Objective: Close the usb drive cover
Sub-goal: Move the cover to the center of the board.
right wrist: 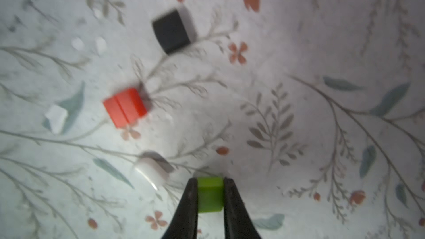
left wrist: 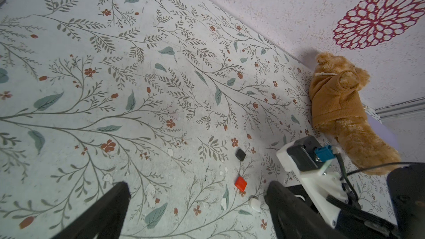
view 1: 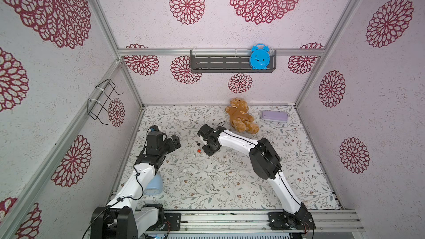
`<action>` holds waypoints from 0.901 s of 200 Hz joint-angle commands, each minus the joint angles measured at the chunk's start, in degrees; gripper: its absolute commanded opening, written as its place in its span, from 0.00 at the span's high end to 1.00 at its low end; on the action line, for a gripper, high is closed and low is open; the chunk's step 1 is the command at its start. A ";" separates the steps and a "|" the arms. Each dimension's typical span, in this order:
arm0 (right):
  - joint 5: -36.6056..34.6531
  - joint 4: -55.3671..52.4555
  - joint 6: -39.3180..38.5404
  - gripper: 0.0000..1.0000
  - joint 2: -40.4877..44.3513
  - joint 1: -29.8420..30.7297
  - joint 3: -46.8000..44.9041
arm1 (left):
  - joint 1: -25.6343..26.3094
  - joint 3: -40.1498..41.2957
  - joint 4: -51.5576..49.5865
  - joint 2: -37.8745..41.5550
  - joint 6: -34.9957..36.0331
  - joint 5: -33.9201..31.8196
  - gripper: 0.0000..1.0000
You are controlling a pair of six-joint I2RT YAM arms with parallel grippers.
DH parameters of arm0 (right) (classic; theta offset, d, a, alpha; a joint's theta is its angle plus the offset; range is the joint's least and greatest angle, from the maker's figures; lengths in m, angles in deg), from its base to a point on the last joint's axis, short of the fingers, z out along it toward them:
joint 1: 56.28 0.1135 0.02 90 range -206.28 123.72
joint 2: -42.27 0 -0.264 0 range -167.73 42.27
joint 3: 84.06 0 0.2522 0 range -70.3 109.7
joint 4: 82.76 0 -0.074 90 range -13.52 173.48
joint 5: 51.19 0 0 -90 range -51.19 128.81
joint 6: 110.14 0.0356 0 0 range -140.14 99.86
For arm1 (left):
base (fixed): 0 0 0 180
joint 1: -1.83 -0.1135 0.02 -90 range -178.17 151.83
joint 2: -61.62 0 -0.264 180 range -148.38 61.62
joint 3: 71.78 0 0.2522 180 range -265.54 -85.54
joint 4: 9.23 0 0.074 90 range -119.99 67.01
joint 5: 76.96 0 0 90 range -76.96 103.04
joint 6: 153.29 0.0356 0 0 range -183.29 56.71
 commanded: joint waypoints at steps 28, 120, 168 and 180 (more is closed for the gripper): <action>0.60 1.84 -0.57 0.81 10.77 -2.05 -16.68 | -0.10 -1.78 1.10 -1.23 -1.52 2.84 0.03; 6.02 3.11 -7.38 0.82 18.64 2.78 -27.12 | 0.46 -1.95 1.12 -1.24 -3.41 4.61 0.03; 6.71 2.92 -10.89 0.82 24.92 3.66 -37.04 | 0.81 -1.86 1.55 -1.02 -3.53 5.83 0.03; 6.17 3.29 -10.85 0.81 25.18 3.59 -37.85 | 0.98 -1.95 1.73 -1.25 -3.65 6.08 0.03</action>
